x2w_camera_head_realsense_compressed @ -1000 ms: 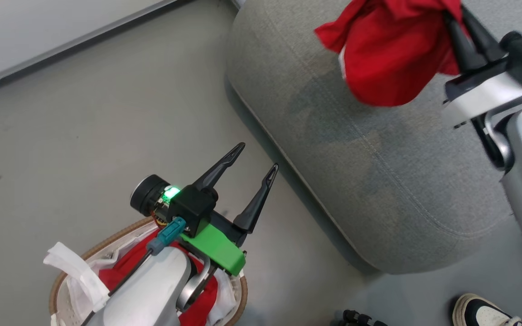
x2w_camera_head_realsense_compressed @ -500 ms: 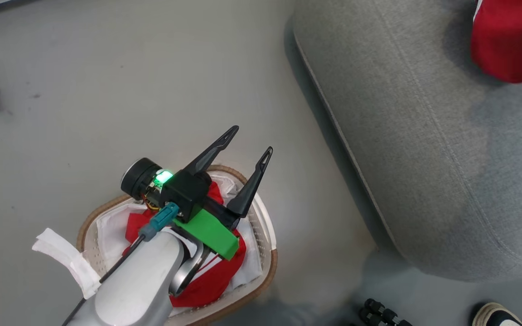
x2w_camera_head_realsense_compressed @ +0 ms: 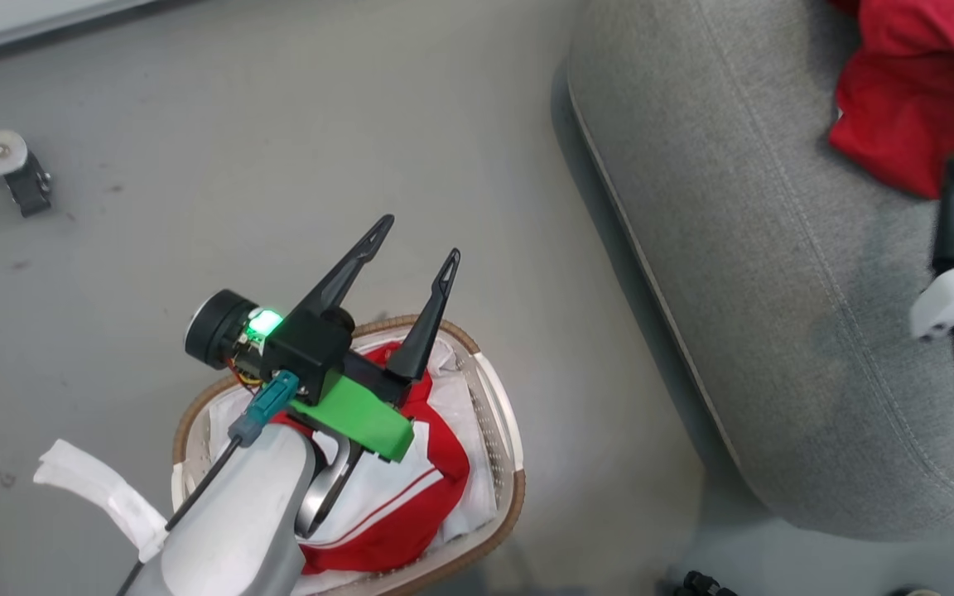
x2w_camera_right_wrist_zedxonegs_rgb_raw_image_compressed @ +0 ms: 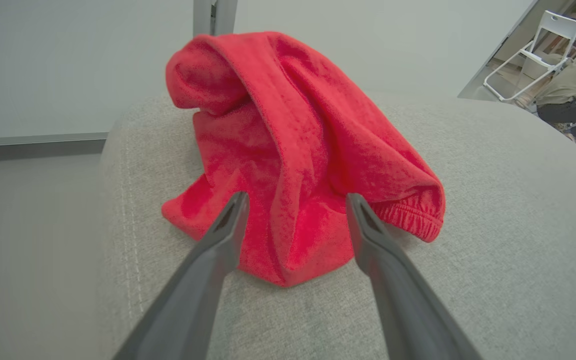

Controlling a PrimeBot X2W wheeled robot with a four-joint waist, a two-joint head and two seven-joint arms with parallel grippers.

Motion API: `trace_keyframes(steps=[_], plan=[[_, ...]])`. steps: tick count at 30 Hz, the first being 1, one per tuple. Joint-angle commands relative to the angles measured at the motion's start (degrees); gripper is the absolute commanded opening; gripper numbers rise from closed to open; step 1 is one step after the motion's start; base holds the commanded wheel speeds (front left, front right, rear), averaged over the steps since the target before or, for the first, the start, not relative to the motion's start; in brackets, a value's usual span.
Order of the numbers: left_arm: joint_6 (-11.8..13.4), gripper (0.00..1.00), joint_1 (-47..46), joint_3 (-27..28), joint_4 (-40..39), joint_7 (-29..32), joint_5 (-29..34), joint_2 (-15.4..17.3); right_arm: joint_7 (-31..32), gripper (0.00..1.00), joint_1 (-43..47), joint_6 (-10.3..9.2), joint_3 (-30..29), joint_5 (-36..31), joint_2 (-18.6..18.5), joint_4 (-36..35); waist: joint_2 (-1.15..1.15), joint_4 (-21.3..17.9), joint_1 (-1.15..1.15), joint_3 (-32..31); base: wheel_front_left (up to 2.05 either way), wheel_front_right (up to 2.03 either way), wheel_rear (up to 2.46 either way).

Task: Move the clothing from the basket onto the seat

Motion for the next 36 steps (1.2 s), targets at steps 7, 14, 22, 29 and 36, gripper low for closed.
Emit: trace_keyframes(steps=[7, 14, 22, 29, 36], plan=[[-0.1, 1.00, 5.7, 7.6, 0.1, 0.0, 2.5, -2.8, -0.1, 1.00, 5.9, -0.08, 8.2, 3.5, 1.2, -7.8, 0.00, 2.0, -0.01, -7.0, 0.00, 0.00, 0.00], [-0.1, 1.00, 9.3, 15.8, 1.7, 0.0, 5.3, -4.9, -0.1, 1.00, 6.7, -0.08, 14.4, 7.1, 2.5, -11.0, 0.00, 5.5, -0.01, -10.1, 0.00, 0.00, 0.00], [0.7, 1.00, 12.0, 24.5, 3.6, 0.0, 8.5, -6.8, -0.1, 1.00, 8.5, -0.08, 18.1, 8.1, 4.6, -11.3, 0.00, 9.9, -0.01, -12.9, 0.00, 0.00, 0.00], [1.6, 1.00, 15.7, 30.9, 4.7, 0.0, 8.4, -8.0, -0.1, 1.00, 11.6, -0.08, 19.8, 9.3, 6.2, -11.1, 0.00, 11.9, -0.01, -16.1, 0.00, 0.00, 0.00], [1.4, 1.00, 20.0, 33.8, 4.7, 0.0, 9.4, -8.5, -0.1, 1.00, 15.7, -0.08, 21.3, 9.9, 6.1, -11.1, 0.00, 12.5, -0.01, -19.6, 0.00, 0.00, 0.00]])
